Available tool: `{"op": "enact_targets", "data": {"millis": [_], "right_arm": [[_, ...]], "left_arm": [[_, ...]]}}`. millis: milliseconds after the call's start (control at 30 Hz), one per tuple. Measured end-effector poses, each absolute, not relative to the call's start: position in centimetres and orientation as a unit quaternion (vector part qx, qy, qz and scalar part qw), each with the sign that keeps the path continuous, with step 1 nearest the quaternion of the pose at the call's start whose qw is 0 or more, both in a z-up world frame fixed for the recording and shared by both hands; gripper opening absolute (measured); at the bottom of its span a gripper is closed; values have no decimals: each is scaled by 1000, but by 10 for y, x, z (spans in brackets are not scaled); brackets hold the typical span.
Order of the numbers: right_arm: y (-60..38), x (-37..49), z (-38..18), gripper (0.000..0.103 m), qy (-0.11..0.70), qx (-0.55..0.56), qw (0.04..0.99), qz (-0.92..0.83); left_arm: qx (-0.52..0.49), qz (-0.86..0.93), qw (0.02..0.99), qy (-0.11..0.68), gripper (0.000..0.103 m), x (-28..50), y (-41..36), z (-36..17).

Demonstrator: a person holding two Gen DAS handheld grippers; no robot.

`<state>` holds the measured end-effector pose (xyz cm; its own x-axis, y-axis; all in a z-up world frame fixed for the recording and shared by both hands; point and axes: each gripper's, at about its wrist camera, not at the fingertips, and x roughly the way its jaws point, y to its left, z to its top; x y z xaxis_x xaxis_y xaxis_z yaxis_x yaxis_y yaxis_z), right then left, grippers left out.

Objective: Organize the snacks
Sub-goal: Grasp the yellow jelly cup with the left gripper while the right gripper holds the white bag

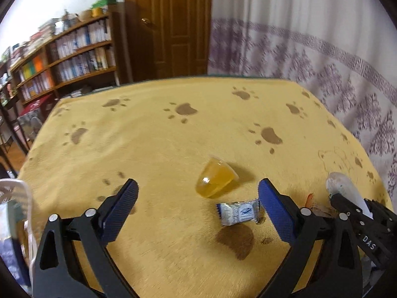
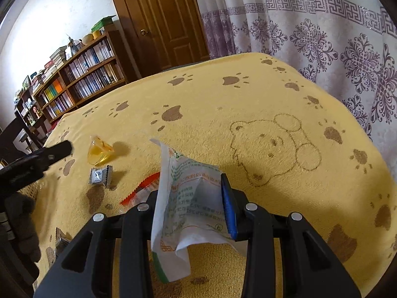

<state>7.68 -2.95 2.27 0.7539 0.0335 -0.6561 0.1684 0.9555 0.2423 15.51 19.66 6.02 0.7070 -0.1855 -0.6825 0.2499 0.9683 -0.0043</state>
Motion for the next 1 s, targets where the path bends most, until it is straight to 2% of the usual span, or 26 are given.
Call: {"op": "enact_targets", "data": {"millis": [200,367,433,533,1000], "right_arm": [[-31,76,22,36,348,151,925,-37],[-31,77,22,36,348,152,924,-37],[-31,77,21,36,348,153,924,-37],[-31,77,21,36,348,153,924,-37],[-31,77,21,36,346,153,925,-36]], "left_arm": [[54,-156,911,379,93,171,183,45],[67,-158,899,404,71,191,173,34],[66,-159,893,415,57,198,173,29],[50,-169,888,425,50,203,176,25],[24,-165,901,400,49,182,186,35]]}}
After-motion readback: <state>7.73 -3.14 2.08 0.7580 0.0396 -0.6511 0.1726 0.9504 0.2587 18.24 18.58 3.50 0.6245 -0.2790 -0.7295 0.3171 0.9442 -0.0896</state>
